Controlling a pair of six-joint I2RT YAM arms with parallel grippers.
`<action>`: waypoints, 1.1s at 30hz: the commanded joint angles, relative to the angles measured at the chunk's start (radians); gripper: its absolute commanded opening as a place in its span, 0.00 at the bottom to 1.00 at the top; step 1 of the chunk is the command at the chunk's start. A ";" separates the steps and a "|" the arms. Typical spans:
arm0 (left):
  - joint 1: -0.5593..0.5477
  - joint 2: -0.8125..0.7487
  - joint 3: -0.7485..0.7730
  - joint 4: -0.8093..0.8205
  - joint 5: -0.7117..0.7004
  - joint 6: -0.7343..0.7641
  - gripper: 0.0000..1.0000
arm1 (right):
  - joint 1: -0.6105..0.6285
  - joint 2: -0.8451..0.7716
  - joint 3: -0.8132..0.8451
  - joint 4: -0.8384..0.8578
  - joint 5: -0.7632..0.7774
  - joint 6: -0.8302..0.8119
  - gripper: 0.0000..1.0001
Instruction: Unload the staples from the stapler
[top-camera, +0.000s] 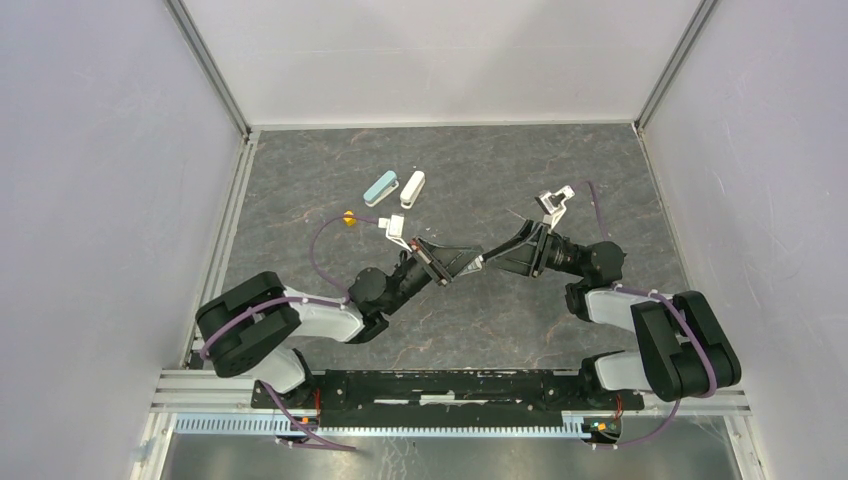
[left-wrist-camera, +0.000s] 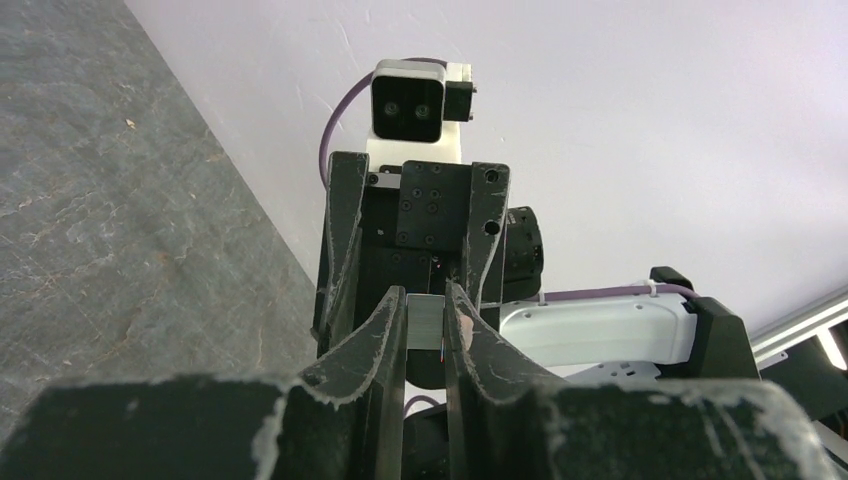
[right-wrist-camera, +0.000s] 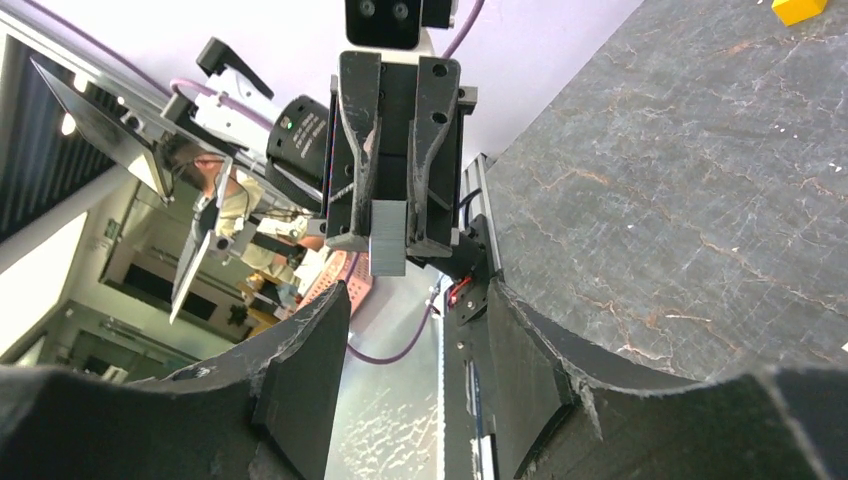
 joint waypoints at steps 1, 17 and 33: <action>-0.021 0.036 0.026 0.079 -0.097 0.008 0.15 | -0.008 0.000 -0.010 0.336 0.035 0.054 0.59; -0.058 0.143 0.088 0.128 -0.159 -0.007 0.15 | -0.040 -0.011 -0.044 0.401 0.079 0.109 0.48; -0.061 0.171 0.084 0.155 -0.168 -0.029 0.15 | -0.054 -0.009 -0.047 0.413 0.086 0.124 0.36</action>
